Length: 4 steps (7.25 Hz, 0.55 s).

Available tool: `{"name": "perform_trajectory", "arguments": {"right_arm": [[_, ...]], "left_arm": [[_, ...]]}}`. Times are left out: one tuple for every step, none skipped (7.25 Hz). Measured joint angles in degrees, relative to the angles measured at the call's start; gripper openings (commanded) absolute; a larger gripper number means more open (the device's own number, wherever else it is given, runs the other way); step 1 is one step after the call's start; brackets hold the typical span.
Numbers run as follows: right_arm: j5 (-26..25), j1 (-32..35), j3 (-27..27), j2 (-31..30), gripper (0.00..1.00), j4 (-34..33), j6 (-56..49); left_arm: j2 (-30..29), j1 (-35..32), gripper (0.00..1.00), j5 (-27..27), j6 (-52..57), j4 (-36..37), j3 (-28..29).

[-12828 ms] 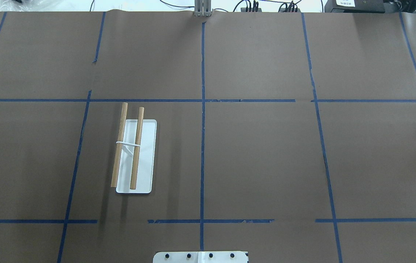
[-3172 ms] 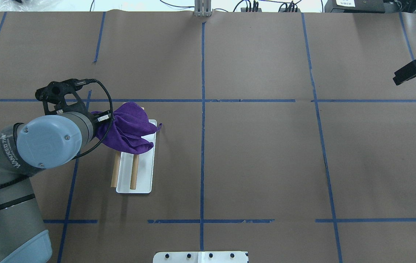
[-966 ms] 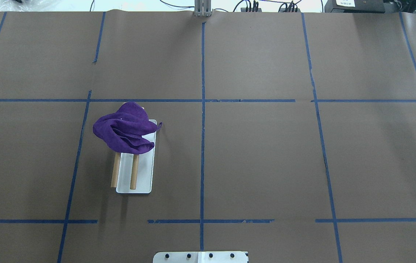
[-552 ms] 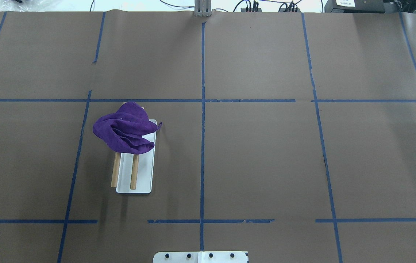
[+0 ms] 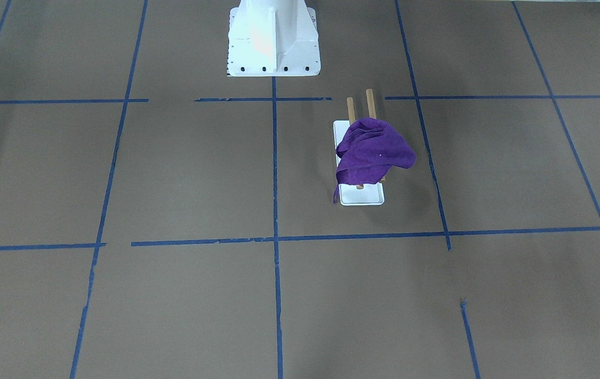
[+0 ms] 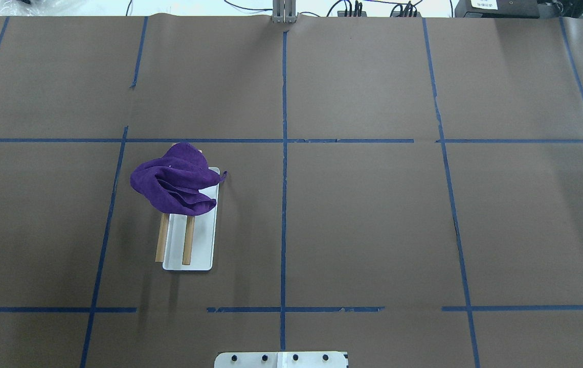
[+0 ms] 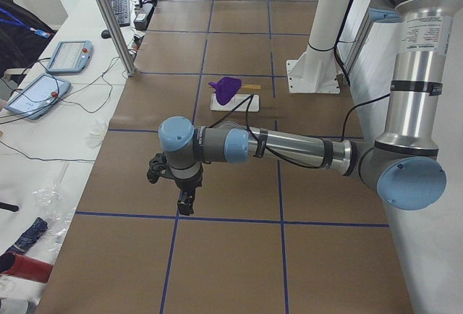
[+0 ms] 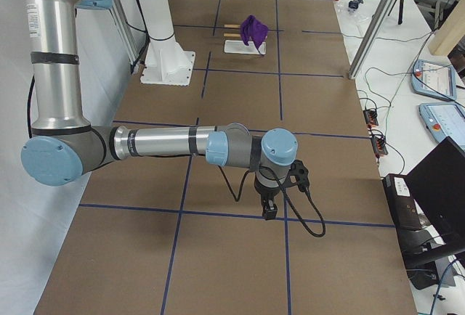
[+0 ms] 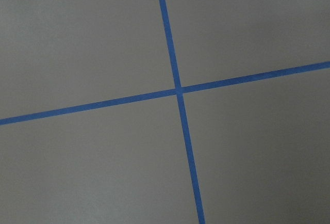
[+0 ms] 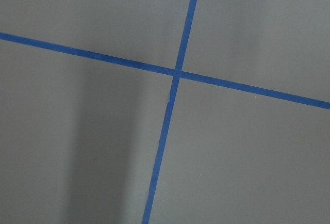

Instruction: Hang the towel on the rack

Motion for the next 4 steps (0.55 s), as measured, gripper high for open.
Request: {"name": "perform_trajectory", "arguments": {"right_arm": [[1.0, 0.1, 0.1, -0.4, 1.0, 0.0, 0.4], [1.5, 0.2, 0.1, -0.6, 1.0, 0.0, 0.6], [1.6, 0.4, 0.1, -0.7, 1.0, 0.0, 0.7], [1.7, 0.6, 0.0, -0.8, 1.0, 0.0, 0.8]], "left_arm": [[0.3, 0.0, 1.0, -0.1, -1.4, -0.8, 1.2], [0.4, -0.1, 1.0, -0.1, -3.1, -1.2, 1.8], [0.3, 0.0, 1.0, -0.2, -4.5, -1.5, 2.0], [0.2, 0.0, 1.0, -0.5, -6.1, -1.6, 1.8]]}}
